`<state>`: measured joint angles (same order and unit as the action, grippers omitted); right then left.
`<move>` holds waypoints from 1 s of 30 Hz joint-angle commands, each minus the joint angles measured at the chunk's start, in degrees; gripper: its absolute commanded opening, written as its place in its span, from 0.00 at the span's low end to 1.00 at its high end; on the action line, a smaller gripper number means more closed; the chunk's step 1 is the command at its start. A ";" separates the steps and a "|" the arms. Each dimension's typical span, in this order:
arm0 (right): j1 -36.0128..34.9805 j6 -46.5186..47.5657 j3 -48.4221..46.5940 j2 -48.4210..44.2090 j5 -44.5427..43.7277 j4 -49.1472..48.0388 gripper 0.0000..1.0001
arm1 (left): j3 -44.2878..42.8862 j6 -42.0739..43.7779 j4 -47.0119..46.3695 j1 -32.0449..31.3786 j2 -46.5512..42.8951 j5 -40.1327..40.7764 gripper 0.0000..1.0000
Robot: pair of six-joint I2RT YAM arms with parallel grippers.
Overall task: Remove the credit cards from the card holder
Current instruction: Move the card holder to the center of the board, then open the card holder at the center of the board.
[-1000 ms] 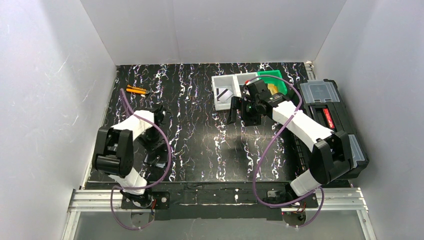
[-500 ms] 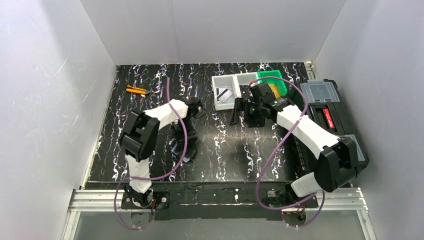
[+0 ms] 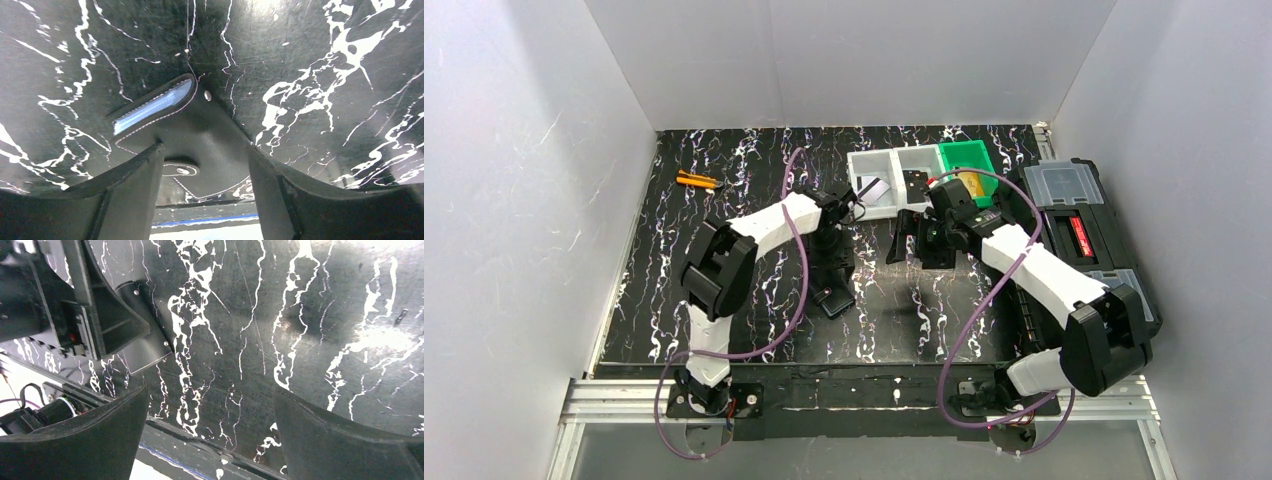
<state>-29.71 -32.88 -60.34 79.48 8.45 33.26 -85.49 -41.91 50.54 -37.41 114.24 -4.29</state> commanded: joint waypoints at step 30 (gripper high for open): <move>-10.03 -7.30 1.30 22.75 16.48 -23.48 0.70 | 7.91 9.83 -3.18 0.31 -8.00 1.55 0.40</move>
<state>-38.50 -39.24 -59.05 100.68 23.38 13.06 -76.36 -32.56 46.39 -36.42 105.45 -6.11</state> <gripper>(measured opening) 0.699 0.411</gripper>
